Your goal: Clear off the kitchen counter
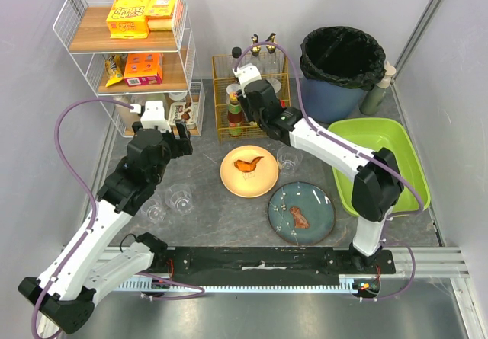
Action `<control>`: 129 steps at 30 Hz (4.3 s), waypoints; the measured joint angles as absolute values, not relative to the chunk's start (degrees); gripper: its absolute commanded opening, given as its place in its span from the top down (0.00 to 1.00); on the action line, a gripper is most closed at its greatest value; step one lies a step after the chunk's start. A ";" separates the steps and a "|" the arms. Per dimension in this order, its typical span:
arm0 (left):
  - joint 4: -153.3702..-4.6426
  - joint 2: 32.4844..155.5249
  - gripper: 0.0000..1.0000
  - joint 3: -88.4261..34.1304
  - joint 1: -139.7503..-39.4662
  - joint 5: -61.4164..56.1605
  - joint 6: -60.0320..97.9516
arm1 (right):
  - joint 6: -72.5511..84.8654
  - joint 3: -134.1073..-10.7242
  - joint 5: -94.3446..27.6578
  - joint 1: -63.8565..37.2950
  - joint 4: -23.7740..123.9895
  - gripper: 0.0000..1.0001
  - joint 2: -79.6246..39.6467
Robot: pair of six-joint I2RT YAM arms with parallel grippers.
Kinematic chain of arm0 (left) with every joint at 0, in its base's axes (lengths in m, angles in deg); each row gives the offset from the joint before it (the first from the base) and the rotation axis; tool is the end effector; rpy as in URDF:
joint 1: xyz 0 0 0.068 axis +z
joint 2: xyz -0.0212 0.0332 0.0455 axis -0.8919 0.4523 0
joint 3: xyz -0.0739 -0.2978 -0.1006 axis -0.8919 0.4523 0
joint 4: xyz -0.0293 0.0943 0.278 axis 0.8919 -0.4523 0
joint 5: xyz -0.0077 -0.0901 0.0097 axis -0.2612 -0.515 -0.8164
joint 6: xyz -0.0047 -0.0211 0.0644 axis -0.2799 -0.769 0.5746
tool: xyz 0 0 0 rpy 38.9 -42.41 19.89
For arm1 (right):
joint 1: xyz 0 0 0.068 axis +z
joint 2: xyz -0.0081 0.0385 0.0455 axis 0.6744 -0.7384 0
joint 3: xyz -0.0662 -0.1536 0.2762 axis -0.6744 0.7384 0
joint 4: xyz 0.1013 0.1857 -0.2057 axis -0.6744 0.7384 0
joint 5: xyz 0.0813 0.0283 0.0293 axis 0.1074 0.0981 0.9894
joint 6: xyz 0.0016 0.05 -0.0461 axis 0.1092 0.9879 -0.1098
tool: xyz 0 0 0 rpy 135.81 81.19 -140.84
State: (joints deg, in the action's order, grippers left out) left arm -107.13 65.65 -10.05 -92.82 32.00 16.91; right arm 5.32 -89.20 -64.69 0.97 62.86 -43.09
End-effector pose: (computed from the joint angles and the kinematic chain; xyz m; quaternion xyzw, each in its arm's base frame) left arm 0.1783 -0.0738 0.4051 -0.0225 0.7987 -0.0398 0.6000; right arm 0.3760 0.3251 0.3682 -0.1604 0.8177 0.0617 0.5495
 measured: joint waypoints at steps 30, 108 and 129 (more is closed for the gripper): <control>-107.15 66.87 0.15 -10.03 -92.82 31.06 16.89 | 10.70 -89.07 -58.81 -2.94 60.65 0.42 -49.23; -75.83 103.50 0.98 12.36 -90.40 1.88 -19.15 | 24.99 -49.56 -50.33 -2.94 72.69 0.13 2.61; -96.62 74.91 0.98 9.93 -85.89 -3.27 -18.61 | 36.42 -41.88 -36.82 -2.99 59.75 0.14 -4.23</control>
